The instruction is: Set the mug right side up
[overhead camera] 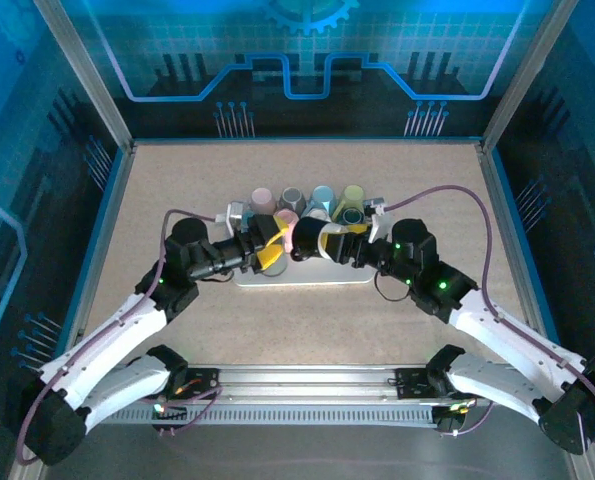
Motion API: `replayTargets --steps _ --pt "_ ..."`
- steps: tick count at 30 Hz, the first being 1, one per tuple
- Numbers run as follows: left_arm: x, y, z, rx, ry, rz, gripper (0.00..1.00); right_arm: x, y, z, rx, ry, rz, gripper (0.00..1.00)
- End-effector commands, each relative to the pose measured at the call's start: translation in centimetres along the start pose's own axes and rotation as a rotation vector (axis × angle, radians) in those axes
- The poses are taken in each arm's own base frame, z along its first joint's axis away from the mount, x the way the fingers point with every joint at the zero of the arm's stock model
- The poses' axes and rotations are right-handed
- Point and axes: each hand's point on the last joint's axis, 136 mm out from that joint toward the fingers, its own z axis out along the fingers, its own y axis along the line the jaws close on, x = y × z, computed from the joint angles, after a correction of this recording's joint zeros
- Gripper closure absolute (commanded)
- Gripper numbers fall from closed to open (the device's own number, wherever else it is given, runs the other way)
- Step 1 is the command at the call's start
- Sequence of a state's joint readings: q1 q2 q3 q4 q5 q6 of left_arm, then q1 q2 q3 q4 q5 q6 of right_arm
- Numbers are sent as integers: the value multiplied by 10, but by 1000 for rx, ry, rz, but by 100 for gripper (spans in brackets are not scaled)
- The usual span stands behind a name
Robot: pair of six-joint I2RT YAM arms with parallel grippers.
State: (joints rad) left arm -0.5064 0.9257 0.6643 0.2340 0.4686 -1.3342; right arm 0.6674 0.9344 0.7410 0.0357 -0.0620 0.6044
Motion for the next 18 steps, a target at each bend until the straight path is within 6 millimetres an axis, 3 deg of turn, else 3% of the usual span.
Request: replayTargets --steps 1,13,18 --pt "4 -35 -2 159 31 13 11 -66 52 -15 -226 -251 -50 62" --pt "12 -24 -7 116 45 58 13 -85 52 -23 -233 -387 -50 66" --pt "7 -13 -7 81 11 29 15 -96 46 -36 -221 -523 -86 70"
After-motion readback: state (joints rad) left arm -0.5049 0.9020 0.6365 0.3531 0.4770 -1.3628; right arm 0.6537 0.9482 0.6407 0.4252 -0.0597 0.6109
